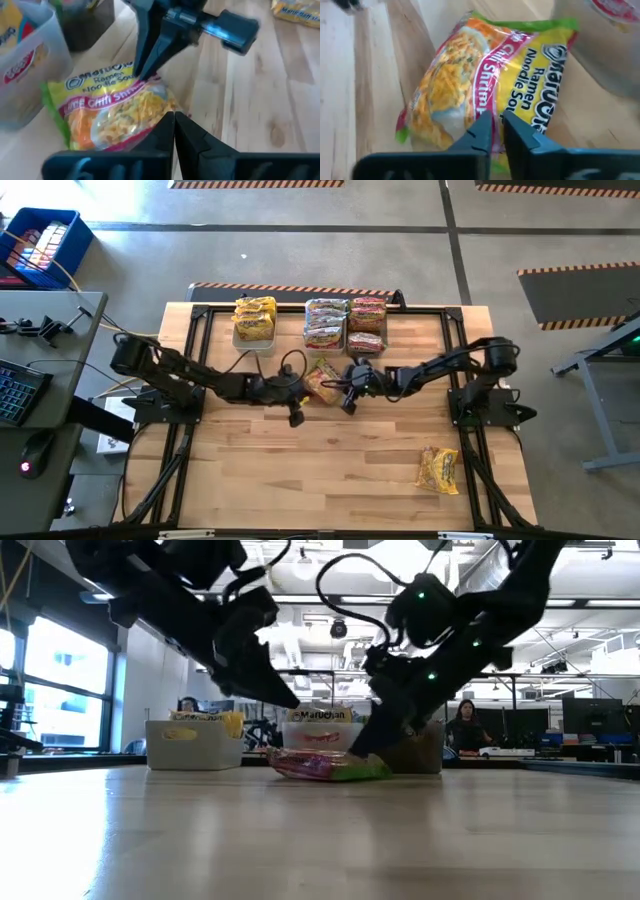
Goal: Sort Maruchan noodles
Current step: Put the green noodle pack into the transparent black bin
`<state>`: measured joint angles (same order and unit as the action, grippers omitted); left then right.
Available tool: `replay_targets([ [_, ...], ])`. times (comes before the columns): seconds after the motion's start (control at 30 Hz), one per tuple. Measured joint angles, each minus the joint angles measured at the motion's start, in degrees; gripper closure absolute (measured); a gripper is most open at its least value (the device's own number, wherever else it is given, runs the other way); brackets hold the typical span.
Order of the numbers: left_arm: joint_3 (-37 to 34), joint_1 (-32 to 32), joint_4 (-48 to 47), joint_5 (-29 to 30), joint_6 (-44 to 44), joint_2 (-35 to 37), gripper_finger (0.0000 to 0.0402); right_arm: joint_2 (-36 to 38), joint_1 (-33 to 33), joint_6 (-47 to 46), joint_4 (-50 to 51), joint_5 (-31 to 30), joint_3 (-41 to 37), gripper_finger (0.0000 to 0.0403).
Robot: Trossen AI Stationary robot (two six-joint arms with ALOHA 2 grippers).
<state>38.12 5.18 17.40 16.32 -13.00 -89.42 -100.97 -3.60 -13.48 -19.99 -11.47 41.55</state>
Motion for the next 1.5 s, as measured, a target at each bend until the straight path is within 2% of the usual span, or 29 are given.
replay_targets([
  [0.1,-0.5,0.0,-0.7,0.1,-0.3,0.3,0.0384,-2.4,0.0,2.2,-0.6,1.4,1.9,0.0397],
  [0.27,-0.6,-0.3,-2.7,1.2,-1.9,0.0,0.0353,-4.2,1.1,7.5,-0.3,11.5,3.4,0.0388],
  [0.4,-0.6,-0.7,-3.9,1.4,-1.9,-0.1,0.0325,-4.2,2.9,12.0,0.7,14.9,3.6,0.0397],
  [0.77,-0.6,-3.9,-4.3,0.5,-5.3,-0.1,0.0248,-4.2,6.0,18.0,1.5,16.1,3.5,0.04],
  [1.0,-0.6,-10.1,-5.5,-8.1,-10.3,-0.1,0.0205,-4.3,6.0,18.5,1.4,16.1,3.5,0.0401],
  [1.1,-0.6,-12.5,-6.5,-10.4,-10.9,-0.1,0.0192,-4.3,6.0,18.5,1.4,16.1,3.4,0.0401],
  [1.2,-0.6,-14.2,-6.2,-15.1,-11.1,-0.3,0.0185,-4.3,6.0,18.6,1.4,16.1,3.4,0.0401],
  [1.4,-0.5,-15.7,-1.6,-22.1,-12.4,-5.6,0.0183,-4.3,6.0,18.9,1.1,16.1,3.4,0.0401],
  [1.5,-0.6,-15.8,3.9,-25.7,-11.8,-9.2,0.0183,-4.4,6.0,18.9,0.9,16.1,3.4,0.0401],
])
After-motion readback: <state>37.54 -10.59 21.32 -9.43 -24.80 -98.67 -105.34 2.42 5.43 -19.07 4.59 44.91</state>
